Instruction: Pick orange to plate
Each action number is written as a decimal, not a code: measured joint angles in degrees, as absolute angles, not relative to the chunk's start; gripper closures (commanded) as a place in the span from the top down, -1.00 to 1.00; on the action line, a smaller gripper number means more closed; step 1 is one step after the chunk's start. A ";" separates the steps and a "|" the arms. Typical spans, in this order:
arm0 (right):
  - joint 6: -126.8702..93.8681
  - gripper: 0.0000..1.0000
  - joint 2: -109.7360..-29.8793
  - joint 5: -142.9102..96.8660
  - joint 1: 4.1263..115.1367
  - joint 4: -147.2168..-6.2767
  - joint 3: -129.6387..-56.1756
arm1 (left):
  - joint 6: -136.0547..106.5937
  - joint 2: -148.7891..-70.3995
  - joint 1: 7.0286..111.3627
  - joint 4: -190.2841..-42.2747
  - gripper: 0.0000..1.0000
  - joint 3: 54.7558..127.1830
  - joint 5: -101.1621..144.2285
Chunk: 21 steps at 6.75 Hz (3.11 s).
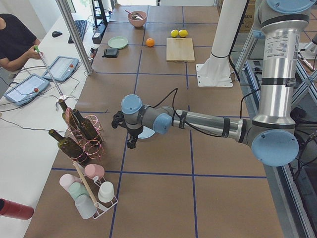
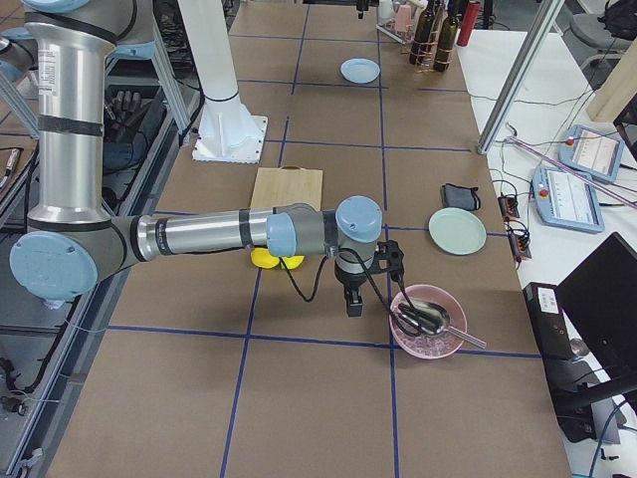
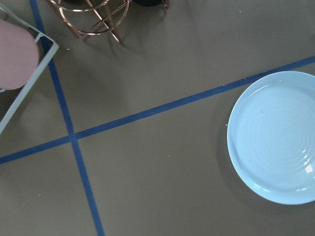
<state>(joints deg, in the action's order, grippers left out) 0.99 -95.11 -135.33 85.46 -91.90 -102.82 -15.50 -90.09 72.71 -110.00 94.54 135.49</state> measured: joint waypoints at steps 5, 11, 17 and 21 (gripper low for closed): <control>1.07 1.00 -95.18 -135.45 84.84 -91.85 -102.22 | -39.18 -94.08 57.86 -124.46 0.53 85.18 128.25; 1.23 1.00 -95.21 -136.73 84.81 -91.79 -102.00 | -38.87 -94.92 56.15 -124.55 -1.00 83.60 128.58; 1.06 1.00 -95.22 -141.59 84.67 -91.76 -102.05 | -60.40 -110.52 52.28 -124.40 -1.00 87.75 138.15; 0.74 1.00 -94.97 -142.55 83.24 -91.70 -102.15 | -77.70 -124.53 34.15 -124.38 -1.00 84.07 123.78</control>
